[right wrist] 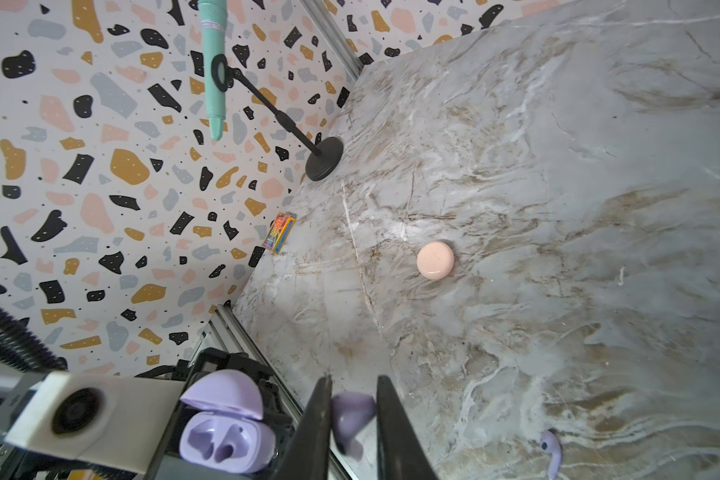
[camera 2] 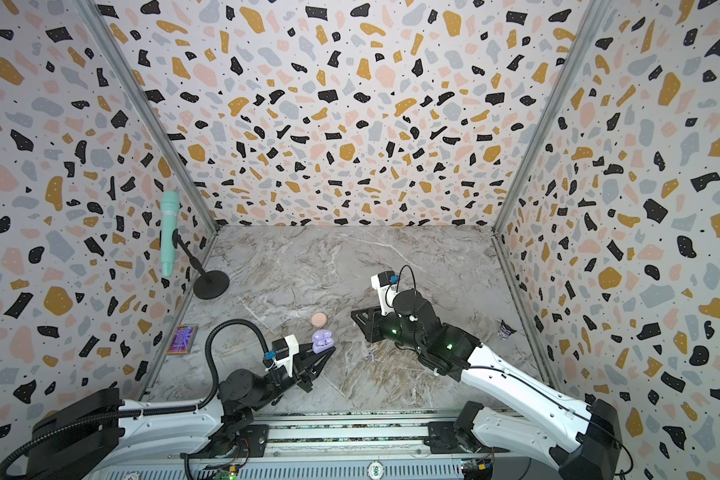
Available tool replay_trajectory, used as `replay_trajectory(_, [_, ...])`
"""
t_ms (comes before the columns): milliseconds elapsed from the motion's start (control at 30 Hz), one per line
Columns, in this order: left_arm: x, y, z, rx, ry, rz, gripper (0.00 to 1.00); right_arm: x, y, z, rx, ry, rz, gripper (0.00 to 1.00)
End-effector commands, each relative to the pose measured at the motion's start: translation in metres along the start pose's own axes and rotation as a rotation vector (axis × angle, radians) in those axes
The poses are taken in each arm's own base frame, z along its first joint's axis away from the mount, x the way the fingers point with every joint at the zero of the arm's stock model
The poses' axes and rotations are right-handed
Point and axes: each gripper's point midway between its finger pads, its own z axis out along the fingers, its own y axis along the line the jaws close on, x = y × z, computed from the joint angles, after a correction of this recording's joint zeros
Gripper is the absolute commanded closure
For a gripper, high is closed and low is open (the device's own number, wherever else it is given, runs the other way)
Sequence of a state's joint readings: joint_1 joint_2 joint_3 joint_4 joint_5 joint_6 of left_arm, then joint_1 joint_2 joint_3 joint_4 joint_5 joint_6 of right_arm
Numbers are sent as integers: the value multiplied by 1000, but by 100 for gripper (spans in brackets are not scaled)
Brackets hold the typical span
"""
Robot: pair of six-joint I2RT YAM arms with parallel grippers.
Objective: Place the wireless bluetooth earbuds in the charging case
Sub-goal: 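Lower the held earbud into the open lilac case held by the left gripper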
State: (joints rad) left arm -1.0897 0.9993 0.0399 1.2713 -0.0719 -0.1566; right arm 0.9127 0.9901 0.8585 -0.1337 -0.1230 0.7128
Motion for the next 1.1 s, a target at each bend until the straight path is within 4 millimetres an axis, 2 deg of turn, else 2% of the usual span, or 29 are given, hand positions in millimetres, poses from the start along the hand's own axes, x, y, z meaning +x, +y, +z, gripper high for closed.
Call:
replay_trajectory(0, [-22, -1, -1, -4, -90, 8, 100, -20, 28, -9, -65, -68, -47, 80])
replay_trajectory(433, [-21, 0, -2, -8, -86, 9, 100, -9, 62, -8, -139, -80, -109, 81])
replay_trajectory(1067, [-21, -2, -5, 4, -85, 44, 100, 5, 82, 5, -185, -55, -129, 82])
